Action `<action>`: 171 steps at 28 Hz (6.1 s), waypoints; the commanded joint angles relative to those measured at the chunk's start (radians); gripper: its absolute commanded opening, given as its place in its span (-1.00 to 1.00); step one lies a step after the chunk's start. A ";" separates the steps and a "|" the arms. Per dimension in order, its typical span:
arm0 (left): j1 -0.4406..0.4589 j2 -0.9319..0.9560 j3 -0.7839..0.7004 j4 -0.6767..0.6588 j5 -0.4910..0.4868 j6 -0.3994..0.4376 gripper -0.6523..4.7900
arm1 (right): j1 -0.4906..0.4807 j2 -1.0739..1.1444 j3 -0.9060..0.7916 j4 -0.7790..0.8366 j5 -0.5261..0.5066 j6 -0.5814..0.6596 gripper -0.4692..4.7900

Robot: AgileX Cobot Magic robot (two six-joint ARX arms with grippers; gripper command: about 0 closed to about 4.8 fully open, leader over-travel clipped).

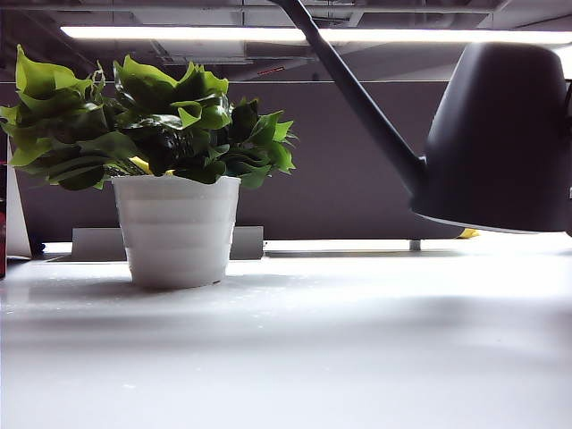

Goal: Pick up the watering can from the table, water the potted plant, and put the can back.

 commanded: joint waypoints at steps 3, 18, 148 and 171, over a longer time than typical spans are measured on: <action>0.000 0.016 0.002 0.016 0.000 0.037 -0.78 | 0.005 0.146 0.011 0.219 -0.032 -0.014 -0.84; -0.010 0.197 0.001 0.116 0.122 0.049 -0.78 | 0.005 0.252 0.014 0.330 -0.039 -0.068 -0.84; 0.274 -0.936 -1.113 0.425 0.004 -0.240 -0.77 | 0.209 -1.283 -0.410 -1.045 0.066 0.401 -0.84; 0.962 -0.978 -1.112 0.435 0.014 -0.240 -0.77 | 0.140 -1.283 -0.410 -1.045 0.061 0.401 -0.84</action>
